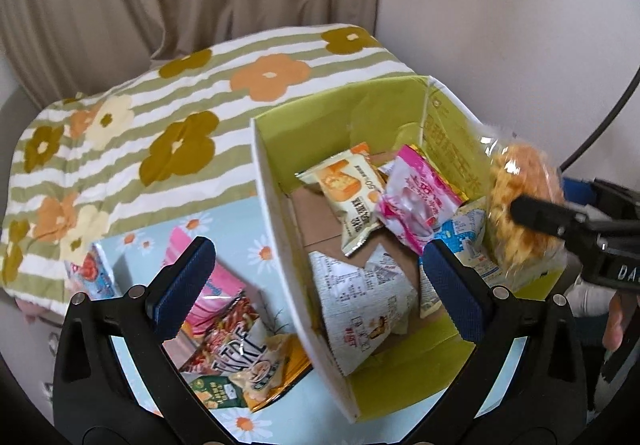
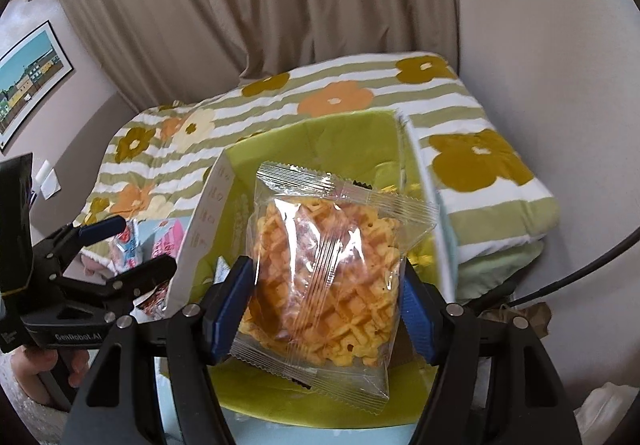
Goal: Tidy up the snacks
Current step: 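Carry both packets over the box and open both tools to drop them inside, then withdraw both tools from the box back toward the remaining snacks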
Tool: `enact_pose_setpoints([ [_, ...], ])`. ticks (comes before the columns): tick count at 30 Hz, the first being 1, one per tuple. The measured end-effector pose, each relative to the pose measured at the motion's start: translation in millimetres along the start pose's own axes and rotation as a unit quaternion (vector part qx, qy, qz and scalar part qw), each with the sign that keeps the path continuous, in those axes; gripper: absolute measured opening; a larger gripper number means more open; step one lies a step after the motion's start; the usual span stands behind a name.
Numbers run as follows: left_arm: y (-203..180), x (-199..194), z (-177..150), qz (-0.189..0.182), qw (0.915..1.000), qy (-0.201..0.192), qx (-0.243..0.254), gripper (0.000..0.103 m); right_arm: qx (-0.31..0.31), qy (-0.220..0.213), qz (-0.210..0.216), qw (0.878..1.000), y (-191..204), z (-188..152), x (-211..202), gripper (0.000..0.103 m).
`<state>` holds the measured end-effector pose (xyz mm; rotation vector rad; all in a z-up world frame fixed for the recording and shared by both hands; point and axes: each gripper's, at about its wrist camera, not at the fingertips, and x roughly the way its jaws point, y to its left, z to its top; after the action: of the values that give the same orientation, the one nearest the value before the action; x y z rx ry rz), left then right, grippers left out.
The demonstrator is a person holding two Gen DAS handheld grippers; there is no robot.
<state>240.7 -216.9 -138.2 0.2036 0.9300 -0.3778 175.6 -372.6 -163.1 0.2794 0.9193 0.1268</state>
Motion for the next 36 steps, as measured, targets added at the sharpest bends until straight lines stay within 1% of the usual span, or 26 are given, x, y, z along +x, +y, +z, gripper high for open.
enact_pose_setpoints([
  [1,1,-1,0,0.000,1.0000,0.000,-0.003,0.103,0.000,0.005,0.008,1.000,2,-1,2,0.067],
  [2,3,-2,-1,-0.001,1.0000,0.000,-0.006,0.103,-0.004,0.007,0.008,1.000,5,-3,3,0.068],
  [3,4,-3,-2,-0.002,1.0000,-0.001,-0.008,0.103,-0.010,0.005,0.004,1.000,8,-5,4,0.072],
  [5,6,-6,-4,0.000,1.0000,-0.003,-0.009,0.103,-0.019,-0.001,0.003,1.000,13,-8,3,0.086],
  [6,6,-8,-5,0.000,1.0000,-0.003,-0.008,0.103,-0.027,-0.010,0.005,1.000,16,-10,1,0.096],
  [7,6,-10,-7,0.001,1.0000,-0.004,-0.007,0.103,-0.032,-0.017,0.005,0.999,17,-12,-1,0.102],
  [11,10,-17,-12,0.003,0.9999,-0.008,-0.011,0.103,-0.055,-0.031,-0.012,0.998,18,-21,-7,0.102],
  [15,12,-25,-18,0.004,0.9997,-0.013,-0.022,0.103,-0.051,-0.023,-0.023,0.998,14,-24,-13,0.102],
  [19,10,-34,-19,0.006,0.9993,-0.021,-0.029,0.103,-0.064,-0.029,-0.035,0.997,15,-25,-24,0.102],
  [23,7,-48,-26,0.026,0.9988,-0.033,-0.027,0.103,-0.086,-0.043,-0.046,0.994,21,-25,-31,0.102],
  [26,12,-59,-38,0.042,0.9979,-0.036,-0.035,0.103,-0.096,-0.051,-0.037,0.993,27,-26,-35,0.102],
  [30,31,-73,-55,0.067,0.9953,-0.040,-0.057,0.103,-0.117,-0.067,-0.026,0.991,44,-27,-39,0.102],
  [34,61,-91,-71,0.085,0.9915,-0.045,-0.088,0.103,-0.126,-0.088,-0.006,0.988,65,-27,-47,0.102],
  [36,80,-102,-79,0.105,0.9881,-0.050,-0.101,0.103,-0.139,-0.098,0.007,0.985,82,-26,-50,0.102],
])
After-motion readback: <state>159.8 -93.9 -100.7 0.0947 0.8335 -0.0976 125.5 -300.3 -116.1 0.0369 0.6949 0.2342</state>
